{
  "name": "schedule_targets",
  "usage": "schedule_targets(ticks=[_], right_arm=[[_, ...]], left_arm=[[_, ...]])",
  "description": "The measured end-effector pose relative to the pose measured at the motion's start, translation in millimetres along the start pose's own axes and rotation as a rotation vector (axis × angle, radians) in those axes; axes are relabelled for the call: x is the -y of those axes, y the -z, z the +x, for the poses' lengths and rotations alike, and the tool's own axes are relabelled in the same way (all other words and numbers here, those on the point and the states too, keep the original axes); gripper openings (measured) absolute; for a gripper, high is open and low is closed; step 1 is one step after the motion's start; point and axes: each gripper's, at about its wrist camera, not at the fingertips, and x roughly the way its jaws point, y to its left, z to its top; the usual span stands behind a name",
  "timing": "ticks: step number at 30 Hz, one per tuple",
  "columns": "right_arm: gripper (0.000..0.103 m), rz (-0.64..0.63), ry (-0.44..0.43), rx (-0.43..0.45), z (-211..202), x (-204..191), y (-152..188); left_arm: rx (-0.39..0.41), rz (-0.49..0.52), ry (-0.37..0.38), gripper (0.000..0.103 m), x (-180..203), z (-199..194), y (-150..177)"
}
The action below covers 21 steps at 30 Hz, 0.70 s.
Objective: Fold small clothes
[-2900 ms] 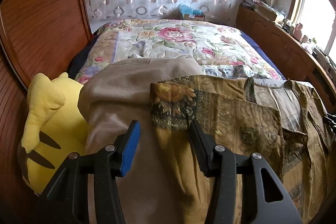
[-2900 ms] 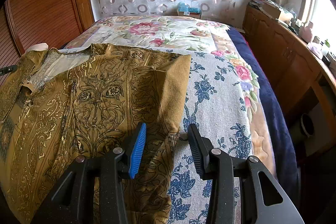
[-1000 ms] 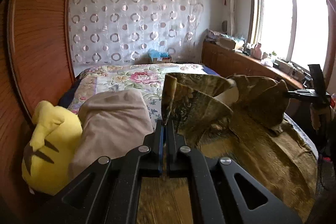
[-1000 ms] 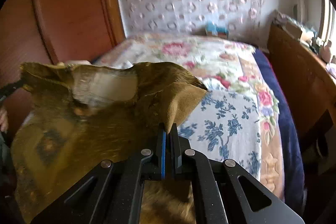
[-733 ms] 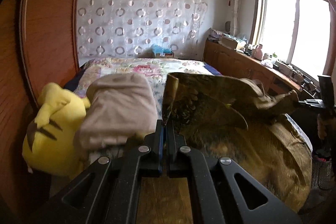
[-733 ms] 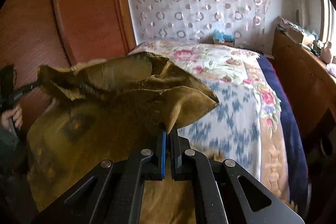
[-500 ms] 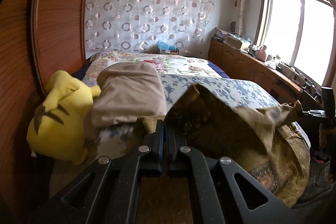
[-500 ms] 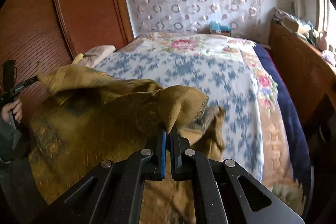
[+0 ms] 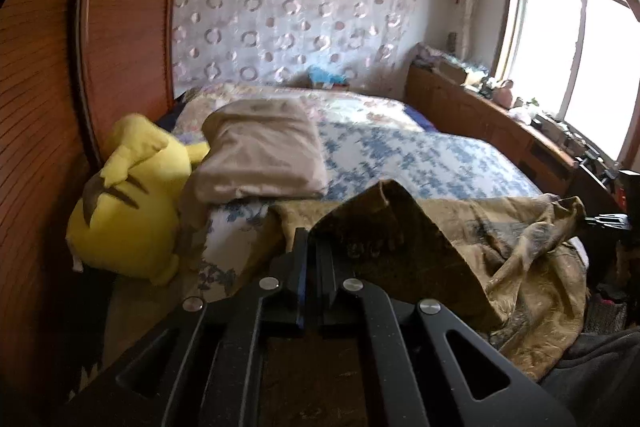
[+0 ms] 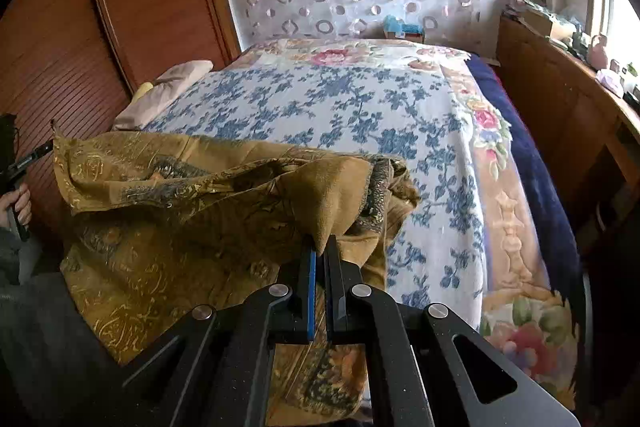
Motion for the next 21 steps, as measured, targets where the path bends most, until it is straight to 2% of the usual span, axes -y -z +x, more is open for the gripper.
schedule_targets(ticks=[2,4,6,8,11,13,15,21], right_arm=[[0.003,0.0,0.025,-0.015,7,0,0],[0.003,0.012,0.027,-0.012,7,5,-1],[0.003,0.004,0.038,0.008,4,5,-5],[0.009,-0.007,0.058,0.033,0,4,-10],[0.019,-0.006,0.072,0.069,-10,6,-14],[0.042,-0.005,0.079,0.097,-15,7,-16],[0.045,-0.011,0.101,0.115,-17,7,-19],[0.046,0.011,0.097,0.115,6,5,-22]], left_arm=[[-0.007,-0.004,-0.003,0.01,-2,2,0],[0.003,0.003,-0.011,0.029,-4,-2,-2],[0.017,0.007,-0.009,0.042,-5,-5,-5],[0.022,0.012,-0.004,0.047,-7,-9,-9],[0.039,0.006,-0.022,0.062,-12,-13,-14],[0.043,-0.004,-0.03,0.072,-17,-13,-17],[0.044,-0.015,-0.041,0.075,-21,-10,-18],[0.034,-0.014,-0.084,0.075,-23,11,-26]])
